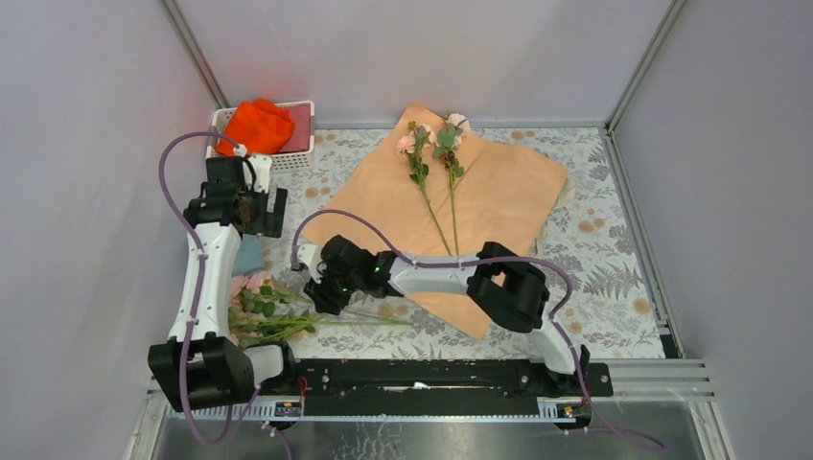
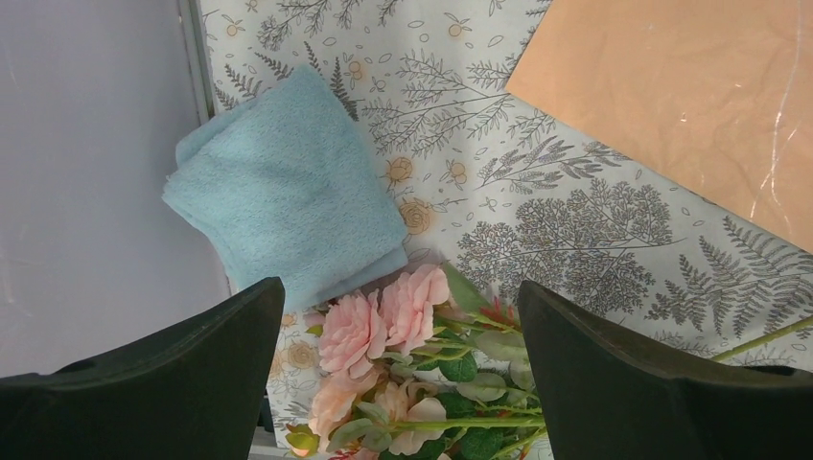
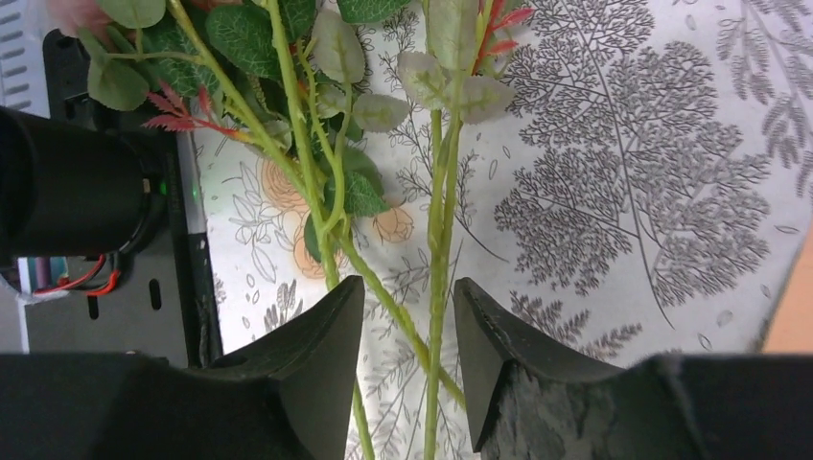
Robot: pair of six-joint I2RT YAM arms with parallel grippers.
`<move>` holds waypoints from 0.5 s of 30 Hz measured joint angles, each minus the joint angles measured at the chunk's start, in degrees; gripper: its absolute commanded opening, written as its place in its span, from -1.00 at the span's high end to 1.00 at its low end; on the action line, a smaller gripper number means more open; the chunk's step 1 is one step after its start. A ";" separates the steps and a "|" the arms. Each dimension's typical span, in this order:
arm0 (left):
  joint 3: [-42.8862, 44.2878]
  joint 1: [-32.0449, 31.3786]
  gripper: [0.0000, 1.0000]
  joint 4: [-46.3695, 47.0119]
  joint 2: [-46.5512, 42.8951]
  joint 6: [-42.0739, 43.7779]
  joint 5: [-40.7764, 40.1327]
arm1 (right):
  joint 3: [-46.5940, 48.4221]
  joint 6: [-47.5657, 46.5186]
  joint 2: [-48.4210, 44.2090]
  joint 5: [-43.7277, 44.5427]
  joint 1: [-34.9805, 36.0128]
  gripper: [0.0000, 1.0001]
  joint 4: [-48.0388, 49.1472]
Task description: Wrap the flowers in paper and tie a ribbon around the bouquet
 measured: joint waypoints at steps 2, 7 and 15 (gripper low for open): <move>0.00 0.20 -0.97 0.04 0.52 -0.02 -0.31 | 1.40 0.24 2.08 -0.35 0.07 0.03 0.35; -0.31 0.26 -0.97 0.44 1.88 -0.02 -0.79 | 3.54 0.42 6.38 -0.31 0.17 0.18 0.39; -1.38 0.33 -0.97 0.98 2.05 -0.02 -0.79 | 5.70 1.42 8.39 -0.44 0.20 1.00 0.85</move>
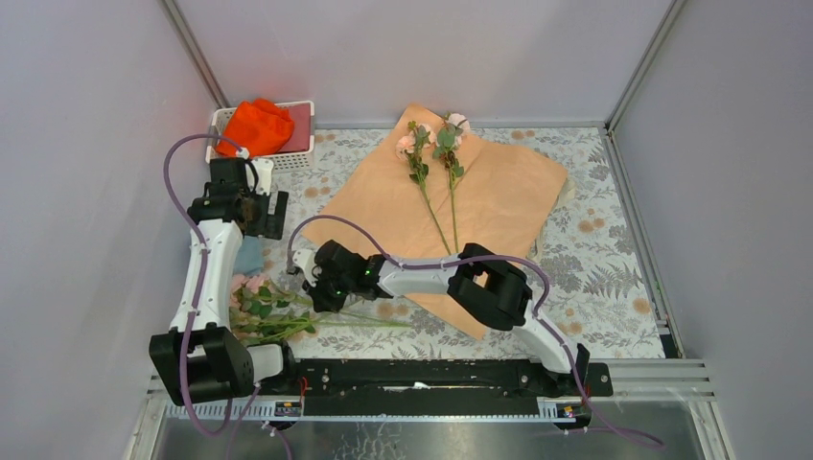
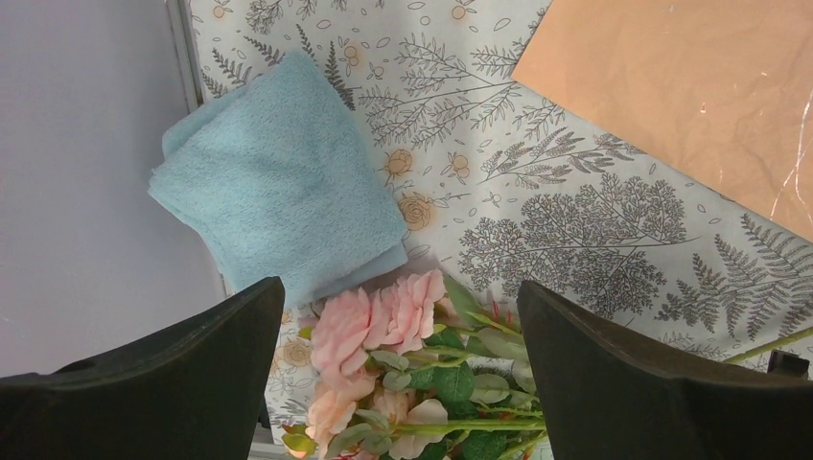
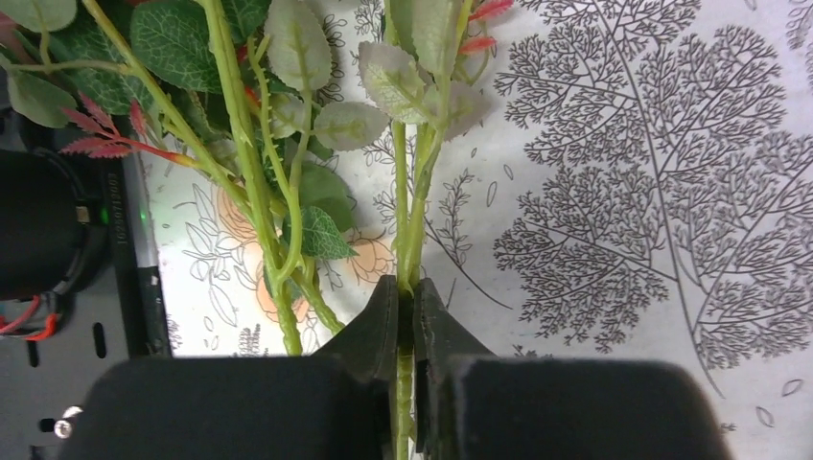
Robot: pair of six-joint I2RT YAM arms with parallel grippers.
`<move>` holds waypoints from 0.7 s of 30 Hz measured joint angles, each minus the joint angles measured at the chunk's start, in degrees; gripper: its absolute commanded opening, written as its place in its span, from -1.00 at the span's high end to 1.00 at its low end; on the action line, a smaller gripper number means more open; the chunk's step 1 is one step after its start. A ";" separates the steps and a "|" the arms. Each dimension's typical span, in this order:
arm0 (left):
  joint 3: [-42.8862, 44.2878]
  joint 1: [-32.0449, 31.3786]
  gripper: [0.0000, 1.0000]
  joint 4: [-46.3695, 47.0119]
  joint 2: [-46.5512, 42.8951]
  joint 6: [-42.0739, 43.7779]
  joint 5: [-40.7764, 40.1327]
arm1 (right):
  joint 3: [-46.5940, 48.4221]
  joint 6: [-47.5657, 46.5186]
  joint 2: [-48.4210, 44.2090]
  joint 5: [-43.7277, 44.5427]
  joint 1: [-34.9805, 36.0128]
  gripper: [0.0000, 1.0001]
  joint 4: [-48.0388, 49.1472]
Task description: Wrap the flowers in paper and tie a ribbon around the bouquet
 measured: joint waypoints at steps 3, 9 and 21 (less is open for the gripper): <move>-0.09 0.02 -0.97 0.04 -0.02 0.00 0.00 | 0.00 0.33 0.02 -0.63 0.00 1.00 -0.07; 1.60 0.04 -0.97 -1.09 0.00 0.15 -0.04 | -1.25 3.26 -2.75 -1.01 0.02 1.00 -1.38; 34.14 0.28 -0.97 -7.15 -2.56 0.42 1.46 | -6.27 14.05 -21.46 -4.98 -11.74 1.00 3.17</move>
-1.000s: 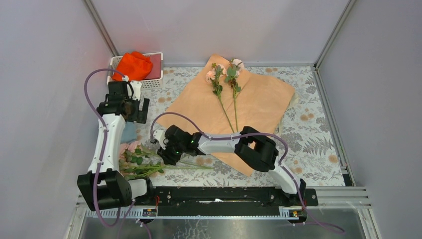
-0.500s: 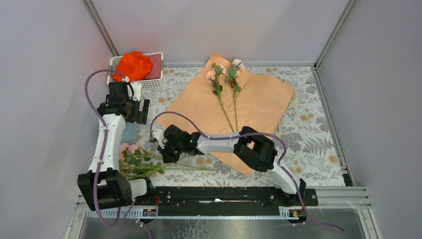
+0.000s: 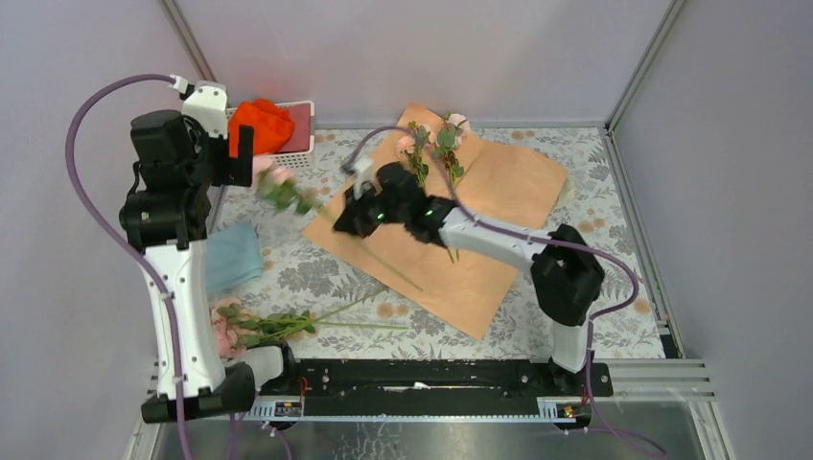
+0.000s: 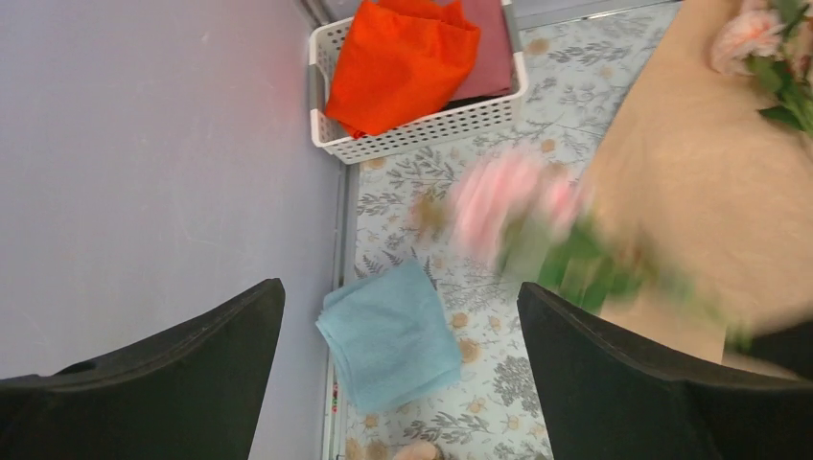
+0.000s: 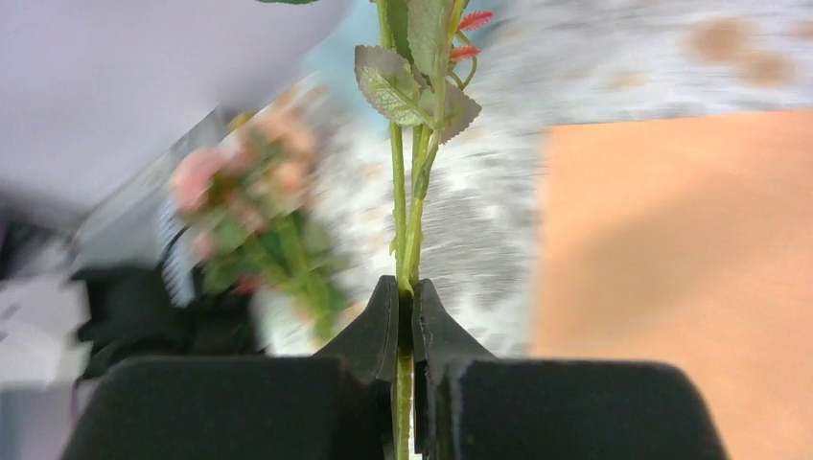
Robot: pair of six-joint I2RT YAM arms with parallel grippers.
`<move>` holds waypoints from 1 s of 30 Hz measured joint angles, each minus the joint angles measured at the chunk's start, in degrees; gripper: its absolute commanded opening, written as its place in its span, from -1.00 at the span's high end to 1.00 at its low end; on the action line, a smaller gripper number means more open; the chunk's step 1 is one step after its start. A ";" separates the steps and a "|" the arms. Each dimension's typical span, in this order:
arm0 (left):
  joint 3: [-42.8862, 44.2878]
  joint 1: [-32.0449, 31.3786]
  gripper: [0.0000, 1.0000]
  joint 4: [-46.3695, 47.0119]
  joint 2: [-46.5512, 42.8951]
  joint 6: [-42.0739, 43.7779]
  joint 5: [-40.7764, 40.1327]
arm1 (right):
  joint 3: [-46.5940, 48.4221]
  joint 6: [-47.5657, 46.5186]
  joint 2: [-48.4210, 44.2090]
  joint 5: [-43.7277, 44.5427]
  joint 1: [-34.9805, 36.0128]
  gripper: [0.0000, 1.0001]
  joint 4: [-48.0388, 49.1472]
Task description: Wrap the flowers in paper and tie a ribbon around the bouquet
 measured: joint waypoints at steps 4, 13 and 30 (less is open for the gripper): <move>-1.20 0.00 -0.97 -1.33 -2.47 -0.02 2.60 | -2.75 2.64 -0.81 8.20 -12.76 1.00 2.38; -16.85 0.00 -0.97 -2.56 0.15 0.02 4.39 | -1.31 -0.09 8.13 28.33 -24.96 0.44 0.57; -19.91 0.00 -0.97 -1.88 0.07 -0.04 4.35 | -6.67 -14.73 -4.96 21.49 -0.17 -0.13 -7.87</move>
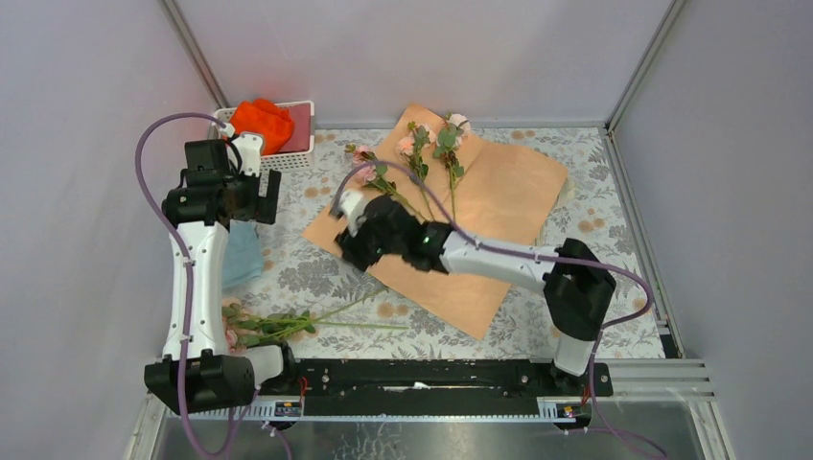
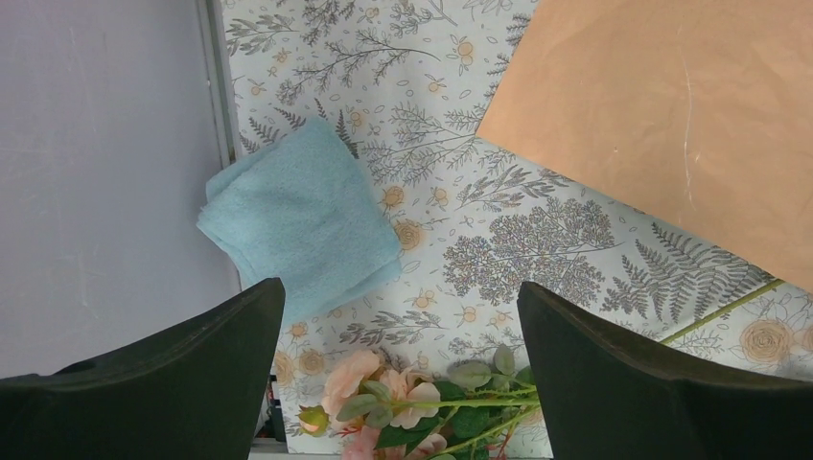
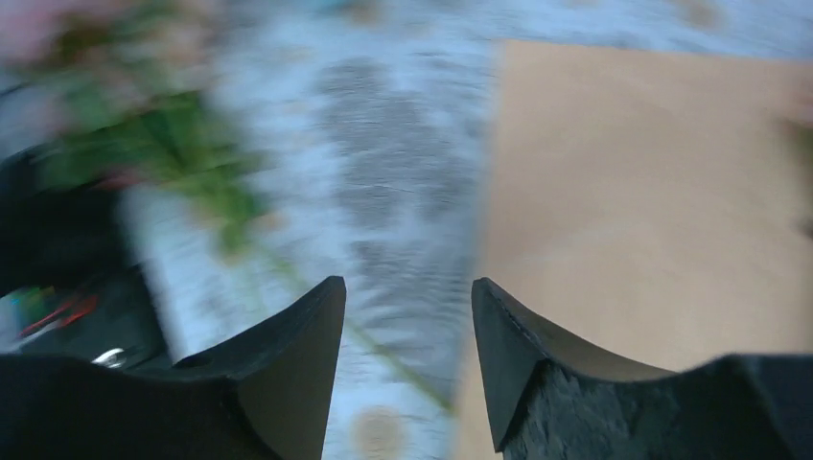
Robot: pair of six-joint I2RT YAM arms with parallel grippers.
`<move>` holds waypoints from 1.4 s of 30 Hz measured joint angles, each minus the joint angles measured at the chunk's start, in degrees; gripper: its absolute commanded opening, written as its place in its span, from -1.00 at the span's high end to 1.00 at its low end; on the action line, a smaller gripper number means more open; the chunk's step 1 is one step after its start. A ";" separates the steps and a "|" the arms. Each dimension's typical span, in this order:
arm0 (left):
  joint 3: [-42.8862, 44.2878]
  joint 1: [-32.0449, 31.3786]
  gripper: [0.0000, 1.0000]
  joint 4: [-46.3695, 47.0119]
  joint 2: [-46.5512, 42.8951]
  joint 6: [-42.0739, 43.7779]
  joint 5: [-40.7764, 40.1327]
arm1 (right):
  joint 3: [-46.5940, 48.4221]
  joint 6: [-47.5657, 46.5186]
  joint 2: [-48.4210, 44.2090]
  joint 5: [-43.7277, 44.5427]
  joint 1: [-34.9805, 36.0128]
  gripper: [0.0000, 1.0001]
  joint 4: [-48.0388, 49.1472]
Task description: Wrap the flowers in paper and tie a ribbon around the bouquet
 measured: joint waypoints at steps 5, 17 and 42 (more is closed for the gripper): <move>-0.20 0.00 -0.97 0.04 0.13 -0.17 0.09 | -4.66 -1.84 -0.55 -13.42 11.13 0.00 4.15; -2.43 0.00 -0.97 0.28 -1.81 -0.26 0.74 | -4.15 -5.46 13.42 -13.14 14.93 -0.05 1.92; 8.07 0.00 -0.97 -0.37 -2.78 1.84 -0.46 | -4.28 3.80 -12.79 -11.39 -2.29 1.00 -1.33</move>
